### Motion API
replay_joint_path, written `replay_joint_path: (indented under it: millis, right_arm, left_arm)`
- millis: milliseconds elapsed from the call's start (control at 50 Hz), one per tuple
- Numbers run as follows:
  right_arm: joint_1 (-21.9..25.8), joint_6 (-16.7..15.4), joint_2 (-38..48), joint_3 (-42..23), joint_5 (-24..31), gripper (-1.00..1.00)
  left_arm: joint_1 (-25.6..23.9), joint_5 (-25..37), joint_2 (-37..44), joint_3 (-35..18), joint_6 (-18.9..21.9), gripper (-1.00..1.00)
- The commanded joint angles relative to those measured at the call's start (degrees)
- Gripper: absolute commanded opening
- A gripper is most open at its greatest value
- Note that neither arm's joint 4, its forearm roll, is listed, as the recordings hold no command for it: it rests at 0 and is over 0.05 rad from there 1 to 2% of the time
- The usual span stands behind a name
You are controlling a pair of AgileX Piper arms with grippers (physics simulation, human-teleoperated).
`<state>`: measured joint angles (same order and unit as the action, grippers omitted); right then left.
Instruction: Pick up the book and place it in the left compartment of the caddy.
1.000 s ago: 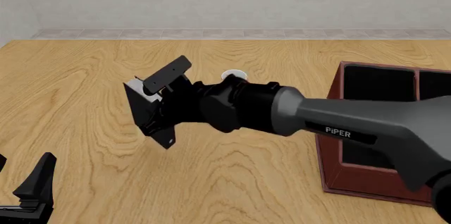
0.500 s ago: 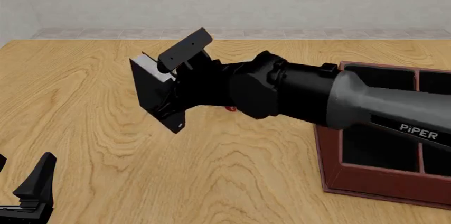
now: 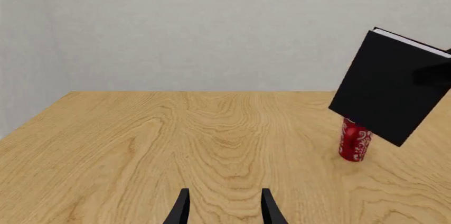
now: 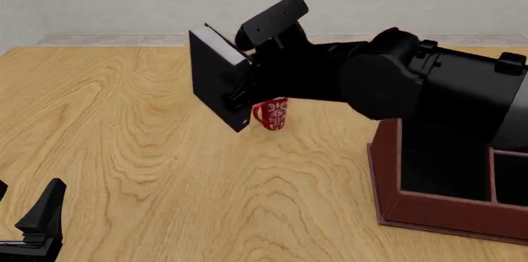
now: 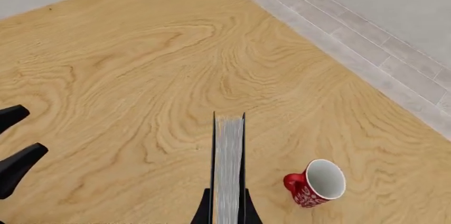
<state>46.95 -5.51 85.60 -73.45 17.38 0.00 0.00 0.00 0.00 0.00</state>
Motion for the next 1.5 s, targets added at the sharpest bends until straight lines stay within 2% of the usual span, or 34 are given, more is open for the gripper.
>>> replay_joint_path:
  millis: [20, 620, 1500]
  right_arm:
    - [-2.45, 0.56, -6.51, 2.11, 1.12, -1.00]
    - [-6.91, -0.44, -22.08, 9.99, 5.98, -1.00]
    - [-18.56, -3.49, -38.85, 16.86, 14.80, -1.00]
  left_arm:
    - [0.00, 0.00, 0.00, 0.00, 0.00, 1.00]
    - [0.00, 0.00, 0.00, 0.00, 0.00, 1.00]
    - [0.00, 0.00, 0.00, 0.00, 0.00, 1.00]
